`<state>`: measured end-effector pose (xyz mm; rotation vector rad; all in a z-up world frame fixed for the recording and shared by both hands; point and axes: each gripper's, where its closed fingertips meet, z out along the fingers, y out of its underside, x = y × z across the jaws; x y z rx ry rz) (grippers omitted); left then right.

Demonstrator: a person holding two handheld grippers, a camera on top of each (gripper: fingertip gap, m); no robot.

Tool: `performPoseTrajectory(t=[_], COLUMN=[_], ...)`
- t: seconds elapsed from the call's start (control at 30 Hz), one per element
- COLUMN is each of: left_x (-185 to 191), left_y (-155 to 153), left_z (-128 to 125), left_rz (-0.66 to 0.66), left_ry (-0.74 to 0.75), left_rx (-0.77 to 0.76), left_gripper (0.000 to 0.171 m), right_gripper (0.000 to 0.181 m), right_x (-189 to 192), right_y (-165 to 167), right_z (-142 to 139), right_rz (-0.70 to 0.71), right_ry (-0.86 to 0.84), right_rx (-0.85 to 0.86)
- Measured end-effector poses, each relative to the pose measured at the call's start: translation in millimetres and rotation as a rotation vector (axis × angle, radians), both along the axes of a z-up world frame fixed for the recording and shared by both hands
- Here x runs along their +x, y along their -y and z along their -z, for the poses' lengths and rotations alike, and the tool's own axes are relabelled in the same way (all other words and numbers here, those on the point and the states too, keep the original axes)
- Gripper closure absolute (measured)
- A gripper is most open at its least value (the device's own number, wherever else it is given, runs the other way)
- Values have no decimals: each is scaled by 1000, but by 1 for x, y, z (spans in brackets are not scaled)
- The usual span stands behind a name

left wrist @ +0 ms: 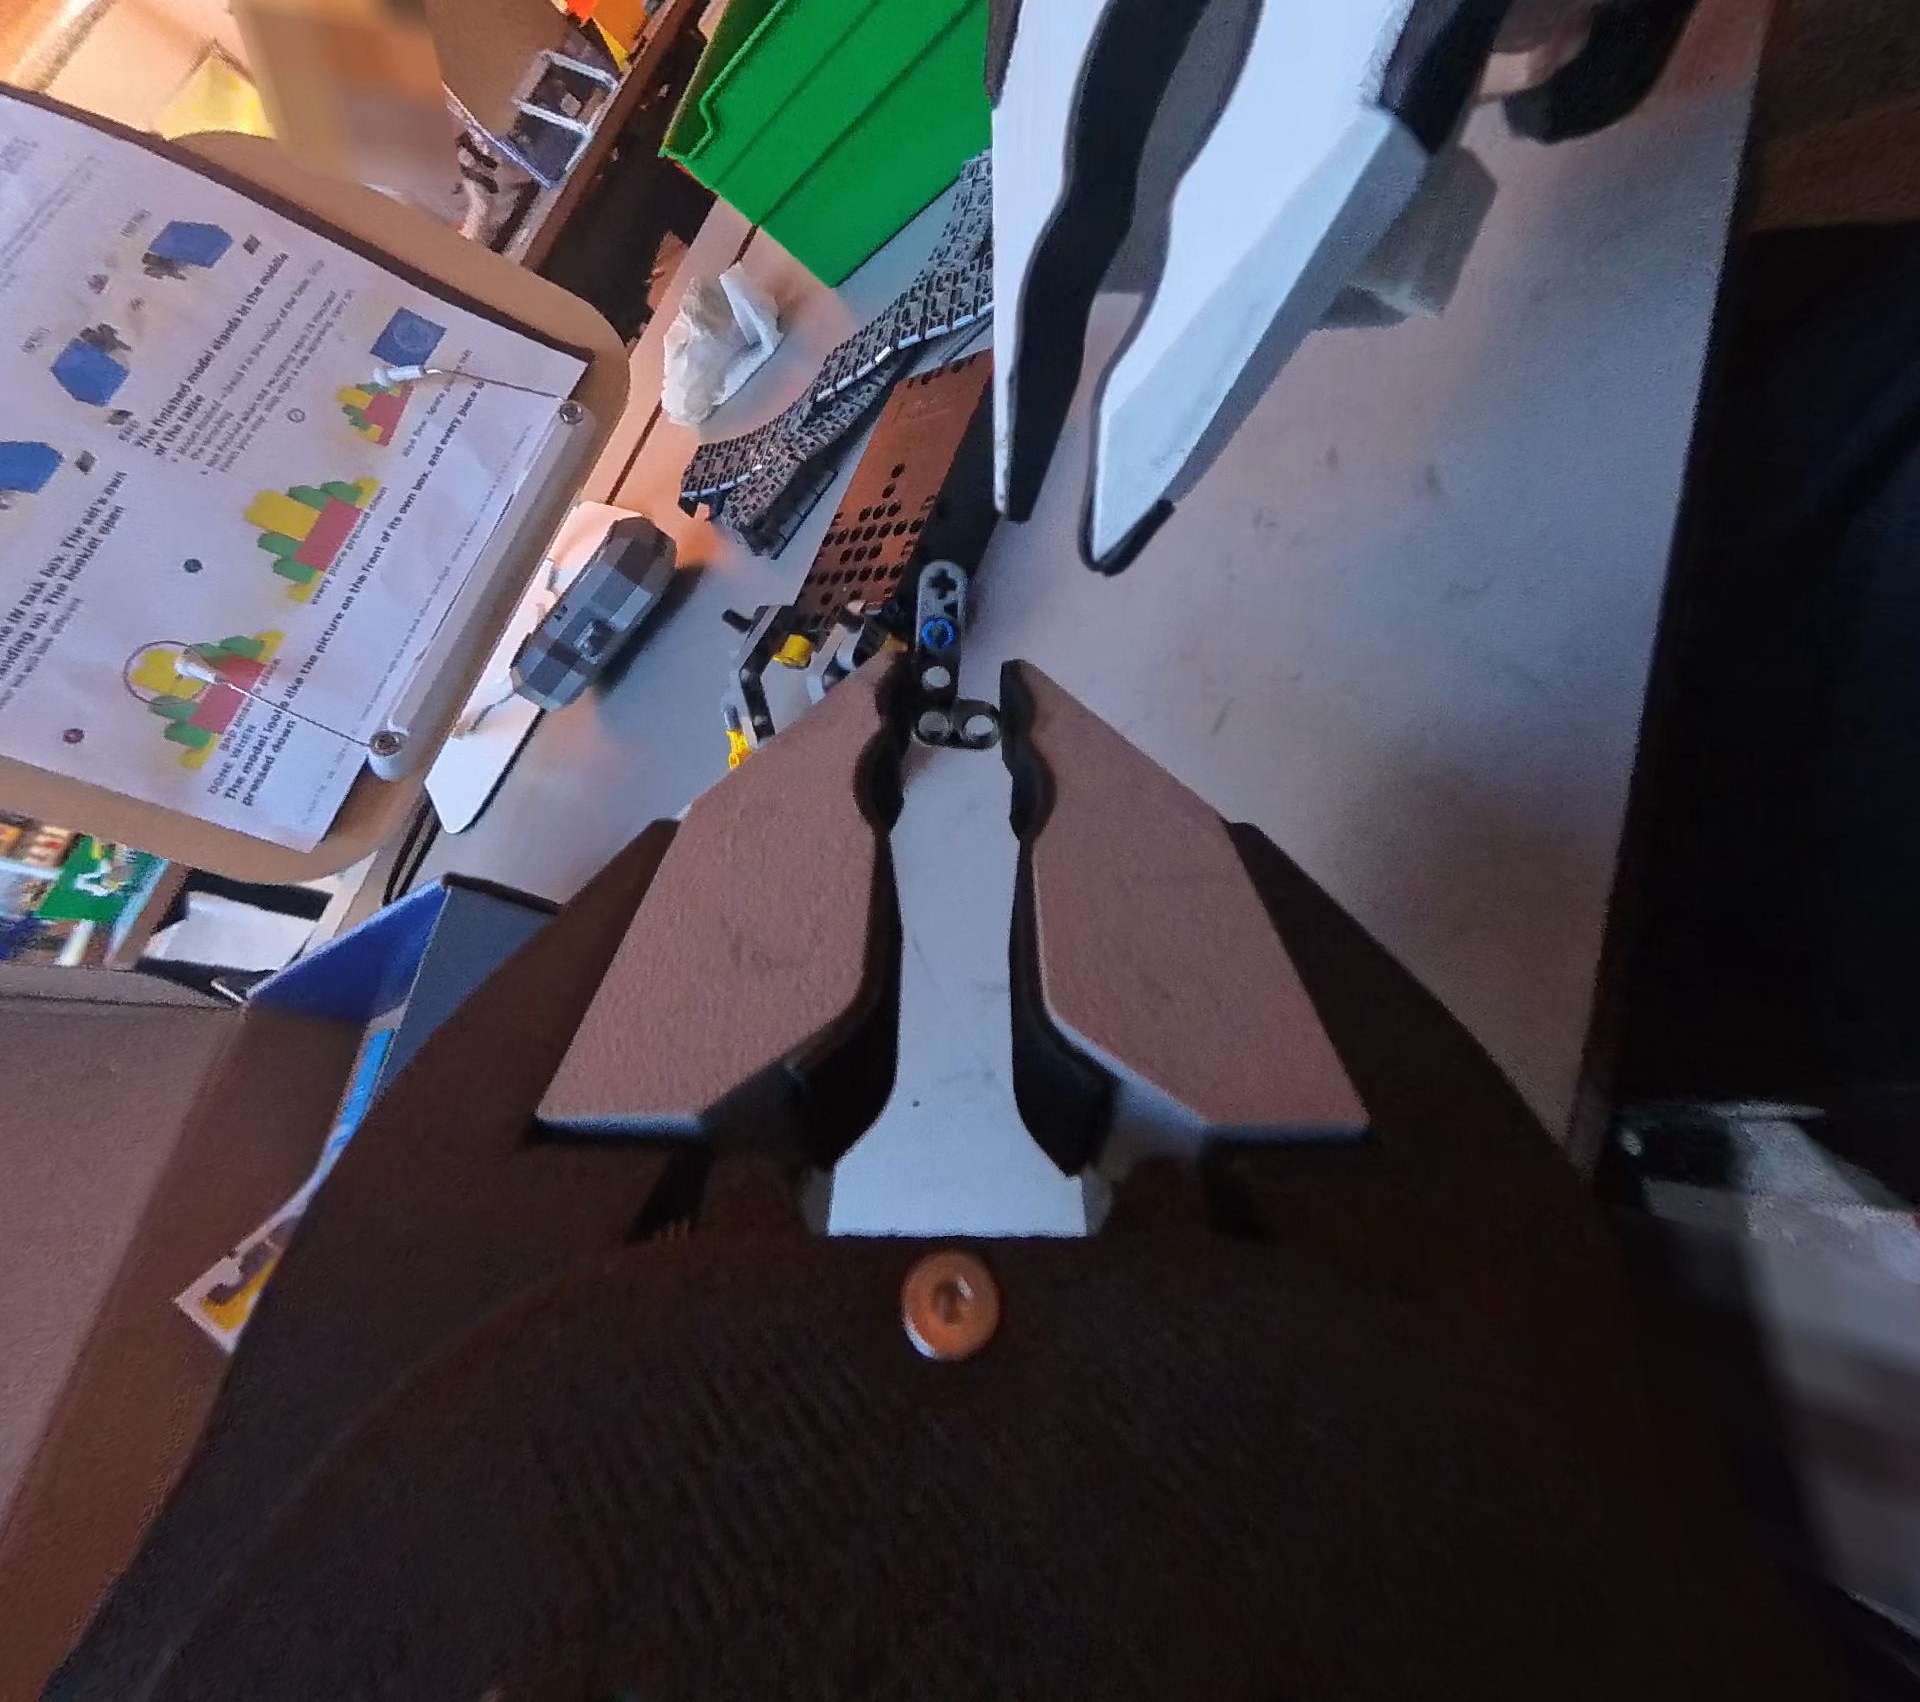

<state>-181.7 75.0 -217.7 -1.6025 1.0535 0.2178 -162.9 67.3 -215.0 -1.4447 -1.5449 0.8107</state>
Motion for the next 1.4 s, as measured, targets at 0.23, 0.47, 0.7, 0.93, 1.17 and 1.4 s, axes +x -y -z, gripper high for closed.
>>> performPoseTrajectory(t=[0.23,0.47,0.7,0.93,1.17,1.4], left_x=[4,2,3,8,29,30], left_y=[-2,-5,-3,12,34,39], left_z=[2,-1,-8,14,18,22], left_rz=[-33,-43,-40,148,333,360], left_ry=[-186,-275,-320,-73,116,109], left_rx=[110,186,260,-43,-260,-294], left_gripper=[157,157,158,137,152,164], right_gripper=[165,175,176,177,177,177], right_x=[-10,-14,-13,0,6,11], right_y=[-1,6,8,18,33,37], right_z=[2,-7,-12,-9,6,13], right_rz=[68,12,-19,-137,-271,-314], right_ry=[-47,-109,-140,-109,-36,-6], right_rx=[-113,-161,-207,-39,122,190])
